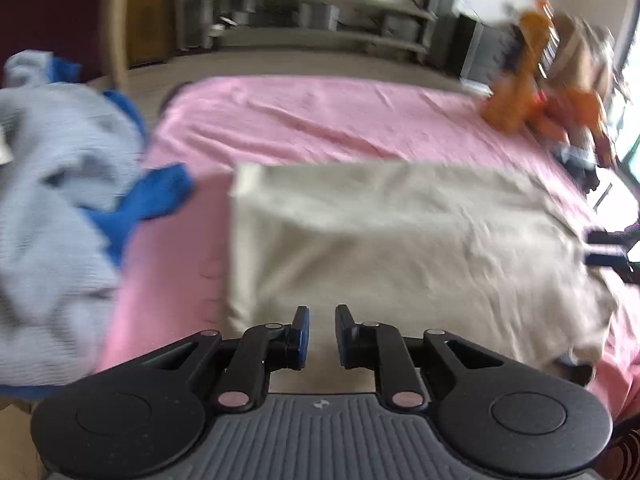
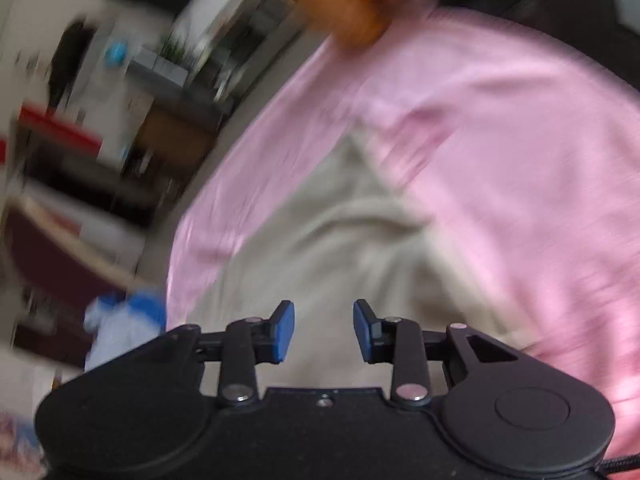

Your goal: Fold clothes

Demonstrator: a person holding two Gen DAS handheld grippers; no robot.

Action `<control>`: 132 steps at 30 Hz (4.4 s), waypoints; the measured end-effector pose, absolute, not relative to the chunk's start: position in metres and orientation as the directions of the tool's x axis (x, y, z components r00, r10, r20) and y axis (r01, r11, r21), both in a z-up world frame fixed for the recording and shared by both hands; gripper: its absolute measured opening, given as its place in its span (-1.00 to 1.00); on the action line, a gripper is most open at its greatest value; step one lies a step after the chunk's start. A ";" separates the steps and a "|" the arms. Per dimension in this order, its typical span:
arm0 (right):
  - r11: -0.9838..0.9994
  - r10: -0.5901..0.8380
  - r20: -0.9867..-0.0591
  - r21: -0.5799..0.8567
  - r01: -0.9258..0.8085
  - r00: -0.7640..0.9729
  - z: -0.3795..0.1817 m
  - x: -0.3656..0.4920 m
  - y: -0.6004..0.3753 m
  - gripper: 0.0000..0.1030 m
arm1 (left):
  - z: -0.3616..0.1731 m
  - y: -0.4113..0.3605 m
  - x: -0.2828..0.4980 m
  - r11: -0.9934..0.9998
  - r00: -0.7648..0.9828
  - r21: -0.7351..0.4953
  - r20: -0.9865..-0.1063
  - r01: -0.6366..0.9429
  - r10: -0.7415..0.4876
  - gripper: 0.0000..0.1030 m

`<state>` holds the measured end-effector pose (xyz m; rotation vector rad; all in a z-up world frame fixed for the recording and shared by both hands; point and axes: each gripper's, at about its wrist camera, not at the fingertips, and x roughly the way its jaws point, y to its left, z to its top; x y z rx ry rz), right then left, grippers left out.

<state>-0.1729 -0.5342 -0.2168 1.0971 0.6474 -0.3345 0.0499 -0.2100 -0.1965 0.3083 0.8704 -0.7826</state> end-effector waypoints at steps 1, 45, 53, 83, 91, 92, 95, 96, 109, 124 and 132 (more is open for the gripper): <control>0.461 0.103 -0.652 0.701 0.545 0.751 -0.220 -0.160 -0.529 -0.38 | -0.203 -0.215 0.048 0.680 0.386 -0.048 -0.793 0.732 -0.472 -0.67; 0.540 0.087 -0.675 0.650 0.534 0.733 -0.201 -0.218 -0.467 -0.38 | -0.172 -0.210 -0.011 0.615 0.303 -0.151 -0.765 0.774 -0.569 -0.67; 0.353 0.031 -0.637 0.728 0.587 0.771 -0.228 -0.219 -0.506 -0.43 | -0.199 -0.191 0.039 0.742 0.362 -0.171 -0.788 0.649 -0.498 -0.69; 0.477 0.088 -0.669 0.679 0.559 0.738 -0.235 -0.194 -0.483 -0.59 | -0.208 -0.221 -0.004 0.546 0.257 -0.101 -0.802 0.831 -0.539 -0.58; 0.397 -0.050 -0.682 0.657 0.641 0.730 -0.214 -0.243 -0.475 0.17 | -0.179 -0.169 0.014 0.706 0.399 -0.145 -0.739 0.693 -0.543 -0.47; 0.356 -0.075 -0.654 0.688 0.632 0.753 -0.212 -0.252 -0.478 0.20 | -0.177 -0.166 0.019 0.730 0.421 -0.154 -0.730 0.666 -0.538 -0.46; 0.296 -0.105 -0.628 0.721 0.627 0.771 -0.211 -0.263 -0.480 0.20 | -0.179 -0.165 0.026 0.764 0.434 -0.164 -0.740 0.625 -0.514 -0.46; 0.306 -0.107 -0.647 0.701 0.644 0.755 -0.212 -0.260 -0.479 0.20 | -0.180 -0.167 0.026 0.763 0.431 -0.160 -0.745 0.626 -0.509 -0.46; 0.259 -0.044 -0.712 0.670 0.696 0.701 -0.231 -0.249 -0.482 0.20 | -0.191 -0.173 0.022 0.746 0.408 -0.114 -0.778 0.657 -0.478 -0.44; -0.052 -0.500 -0.811 0.380 0.924 0.305 -0.193 -0.358 -0.543 -0.18 | -0.191 -0.187 0.014 0.691 0.370 -0.110 -0.778 0.715 -0.507 -0.44; -0.031 -0.463 -0.859 0.261 0.965 0.217 -0.205 -0.347 -0.548 -0.32 | -0.188 -0.190 0.010 0.676 0.372 -0.102 -0.770 0.729 -0.518 -0.41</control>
